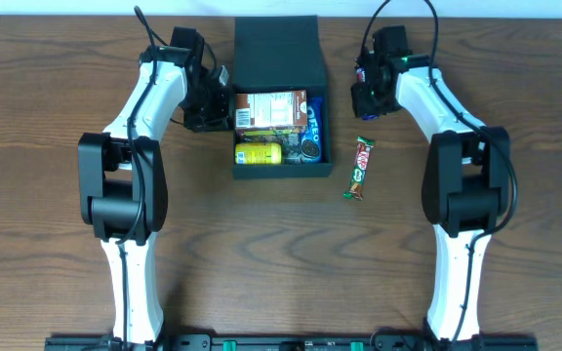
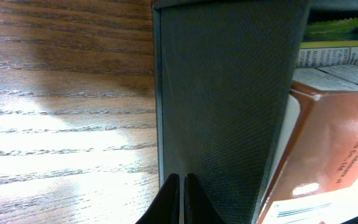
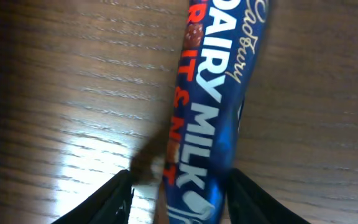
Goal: Pack container
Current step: 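Lift the Dairy Milk bar and carry it toward the box's right side, then lower the Dairy Milk bar into the box's right edge and release, then grasp the red KitKat bar with the right gripper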
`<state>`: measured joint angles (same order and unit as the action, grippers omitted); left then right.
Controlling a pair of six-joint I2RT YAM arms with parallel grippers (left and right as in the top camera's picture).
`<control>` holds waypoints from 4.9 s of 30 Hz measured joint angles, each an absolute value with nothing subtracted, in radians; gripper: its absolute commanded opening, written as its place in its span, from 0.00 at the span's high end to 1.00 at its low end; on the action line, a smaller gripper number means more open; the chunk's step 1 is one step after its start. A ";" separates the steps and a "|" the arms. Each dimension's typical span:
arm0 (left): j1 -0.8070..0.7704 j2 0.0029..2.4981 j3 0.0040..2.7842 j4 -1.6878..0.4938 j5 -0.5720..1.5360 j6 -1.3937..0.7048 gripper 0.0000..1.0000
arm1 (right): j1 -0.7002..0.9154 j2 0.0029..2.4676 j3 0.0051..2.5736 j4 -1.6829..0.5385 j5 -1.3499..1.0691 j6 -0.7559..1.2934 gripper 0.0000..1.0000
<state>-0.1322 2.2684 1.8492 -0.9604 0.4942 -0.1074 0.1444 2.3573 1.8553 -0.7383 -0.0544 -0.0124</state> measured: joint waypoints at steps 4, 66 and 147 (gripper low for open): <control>-0.132 2.268 1.849 -0.961 0.494 -0.107 0.94 | 0.144 2.357 1.855 -0.738 -0.053 -0.013 0.57; -0.132 2.268 1.849 -0.940 0.491 -0.107 0.94 | 0.464 2.147 1.823 -1.170 -0.040 0.483 0.98; -0.133 2.268 1.849 -0.963 0.490 -0.107 0.94 | 0.350 1.935 1.234 -0.842 -0.012 0.606 0.62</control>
<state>-0.1329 2.2684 1.8492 -0.9630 0.4904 -0.1074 0.3504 1.9347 1.2343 -0.8417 -0.0124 0.6056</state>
